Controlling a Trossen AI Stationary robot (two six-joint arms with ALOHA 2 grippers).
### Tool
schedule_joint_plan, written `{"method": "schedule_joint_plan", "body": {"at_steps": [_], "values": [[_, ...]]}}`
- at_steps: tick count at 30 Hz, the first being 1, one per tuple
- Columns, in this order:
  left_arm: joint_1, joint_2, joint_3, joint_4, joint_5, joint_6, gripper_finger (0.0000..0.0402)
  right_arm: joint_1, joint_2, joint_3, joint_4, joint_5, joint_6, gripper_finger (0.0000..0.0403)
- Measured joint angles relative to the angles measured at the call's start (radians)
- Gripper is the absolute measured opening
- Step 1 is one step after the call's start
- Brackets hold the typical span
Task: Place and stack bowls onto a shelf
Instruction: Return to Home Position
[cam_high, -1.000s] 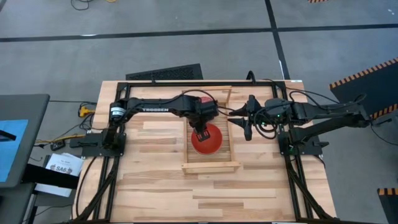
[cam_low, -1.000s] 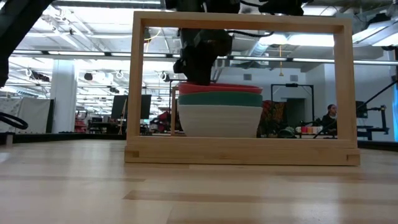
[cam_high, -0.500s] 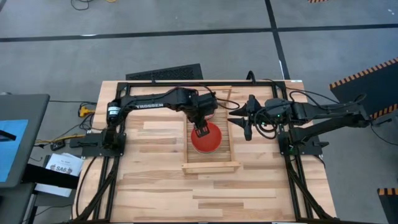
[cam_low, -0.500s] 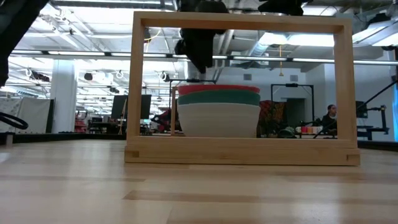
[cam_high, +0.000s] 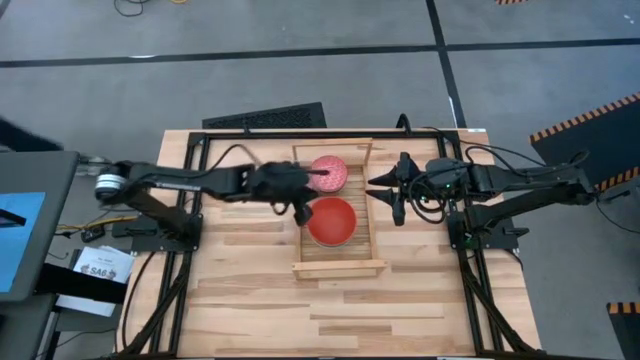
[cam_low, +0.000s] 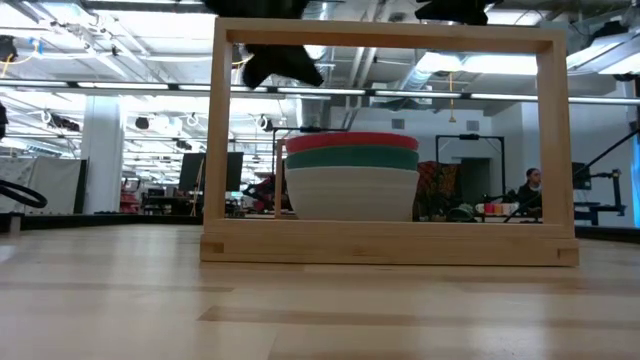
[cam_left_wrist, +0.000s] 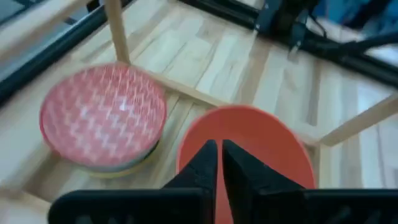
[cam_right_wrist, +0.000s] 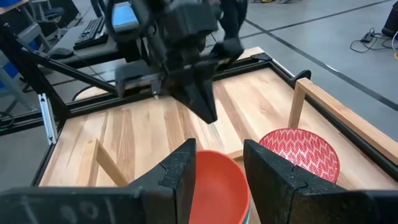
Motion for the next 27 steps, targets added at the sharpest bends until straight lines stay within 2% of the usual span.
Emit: {"method": "schedule_joint_plan", "body": {"at_steps": [4, 8, 12, 20, 24, 27], "values": [[0.012, -0.06, -0.216, 0.215, 0.012, -0.106, 0.0001, 0.0, 0.006, 0.0, 0.011, 0.017, 0.009, 0.0159], [-0.008, -0.079, -0.299, 0.328, 0.051, -0.152, 0.0, 0.0, 0.01, 0.0, 0.043, 0.021, 0.032, 0.0159], [-0.048, -0.129, -0.308, 0.427, 0.063, -0.105, 0.0, 0.0, 0.026, -0.001, 0.069, 0.021, 0.042, 0.0159], [-0.137, -0.235, -0.308, 0.453, -0.092, -0.003, 0.0, -0.001, 0.028, 0.0, 0.135, 0.022, 0.046, 0.0159], [-0.162, -0.263, -0.308, 0.451, -0.1, 0.017, 0.0, -0.011, 0.029, 0.0, 0.125, 0.023, 0.045, 0.0159], [-0.168, -0.292, -0.308, 0.446, -0.063, 0.021, 0.0, -0.014, 0.028, 0.0, 0.127, 0.022, 0.03, 0.015]]}}
